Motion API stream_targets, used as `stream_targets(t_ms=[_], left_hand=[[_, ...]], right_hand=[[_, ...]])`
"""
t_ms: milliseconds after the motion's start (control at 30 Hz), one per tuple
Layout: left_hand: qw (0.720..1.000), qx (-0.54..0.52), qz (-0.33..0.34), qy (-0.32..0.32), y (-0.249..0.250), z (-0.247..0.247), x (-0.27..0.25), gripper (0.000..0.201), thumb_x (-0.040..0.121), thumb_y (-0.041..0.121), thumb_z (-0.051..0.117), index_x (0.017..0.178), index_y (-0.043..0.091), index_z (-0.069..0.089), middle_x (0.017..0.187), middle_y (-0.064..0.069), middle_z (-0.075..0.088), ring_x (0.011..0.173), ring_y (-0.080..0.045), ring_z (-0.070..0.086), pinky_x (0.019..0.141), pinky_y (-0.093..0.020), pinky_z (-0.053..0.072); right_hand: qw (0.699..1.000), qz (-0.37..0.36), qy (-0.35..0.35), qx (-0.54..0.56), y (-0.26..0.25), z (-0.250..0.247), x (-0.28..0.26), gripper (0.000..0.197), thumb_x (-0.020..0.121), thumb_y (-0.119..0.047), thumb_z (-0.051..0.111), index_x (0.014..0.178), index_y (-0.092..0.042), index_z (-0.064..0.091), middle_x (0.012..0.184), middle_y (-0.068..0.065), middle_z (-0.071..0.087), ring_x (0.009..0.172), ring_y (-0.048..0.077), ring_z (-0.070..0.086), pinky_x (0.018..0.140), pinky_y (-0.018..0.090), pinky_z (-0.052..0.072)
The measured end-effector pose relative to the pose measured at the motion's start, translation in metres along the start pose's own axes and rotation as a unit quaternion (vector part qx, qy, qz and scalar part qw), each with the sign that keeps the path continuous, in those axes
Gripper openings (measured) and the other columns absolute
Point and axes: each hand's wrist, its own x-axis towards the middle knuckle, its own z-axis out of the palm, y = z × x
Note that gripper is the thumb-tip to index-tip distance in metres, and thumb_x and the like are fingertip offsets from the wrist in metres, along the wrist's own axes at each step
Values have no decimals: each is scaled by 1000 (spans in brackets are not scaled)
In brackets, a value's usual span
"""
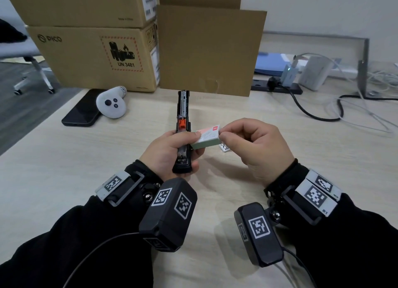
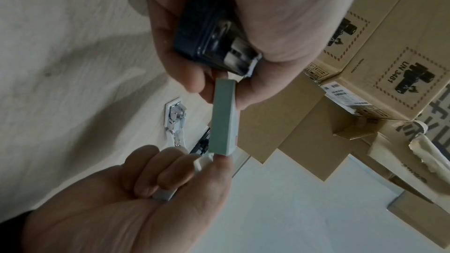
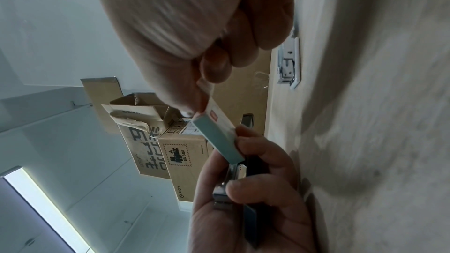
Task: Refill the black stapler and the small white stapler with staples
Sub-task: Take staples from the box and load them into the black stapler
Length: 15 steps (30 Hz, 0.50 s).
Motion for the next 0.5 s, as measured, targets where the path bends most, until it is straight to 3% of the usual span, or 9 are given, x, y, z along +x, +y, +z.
stream_targets(t_ms=[100, 233, 300, 367, 433, 500], left_hand=[[1000, -3, -10, 2, 1, 1, -1, 8, 90, 14, 64, 96, 14, 58, 74, -5, 65, 41, -10, 60, 34, -19, 40], [998, -52, -20, 12, 1, -1, 2, 10, 90, 14, 64, 98, 9, 65, 72, -3, 66, 53, -8, 65, 37, -17, 41], [996, -83, -29, 10, 2, -2, 3, 11, 89, 14, 64, 97, 8, 70, 72, -2, 68, 59, -8, 65, 37, -17, 42], [995, -95, -33, 6, 1, -2, 4, 20, 88, 14, 65, 106, 8, 71, 73, -1, 69, 62, -8, 66, 37, -17, 43], [996, -89, -30, 8, 0, -2, 4, 28, 88, 14, 65, 115, 8, 70, 74, 0, 70, 61, -7, 66, 38, -18, 43], [997, -69, -26, 8, 0, -2, 4, 25, 89, 15, 64, 113, 8, 70, 73, 1, 69, 60, -6, 66, 38, -18, 43]], right_hand=[[997, 36, 10, 73, 0, -3, 2, 12, 86, -20, 60, 87, -18, 72, 52, -6, 48, 43, 7, 35, 43, 21, 29], [981, 107, 27, 158, 5, -6, 7, 17, 80, -18, 63, 96, -20, 62, 51, -7, 37, 40, 8, 29, 44, 19, 22], [984, 104, 22, 145, 6, -6, 7, 21, 80, -13, 69, 99, -19, 61, 50, -9, 40, 39, 6, 33, 42, 18, 26], [987, 97, 15, 130, 9, -5, 6, 19, 82, -10, 72, 97, -19, 64, 50, -9, 43, 39, 6, 35, 41, 19, 28], [989, 92, 9, 118, 10, -4, 6, 13, 80, -13, 73, 91, -19, 68, 51, -9, 46, 41, 8, 35, 41, 20, 29], [990, 83, 0, 118, 10, -3, 5, 10, 80, -16, 73, 88, -21, 69, 52, -9, 48, 41, 9, 34, 41, 20, 29]])
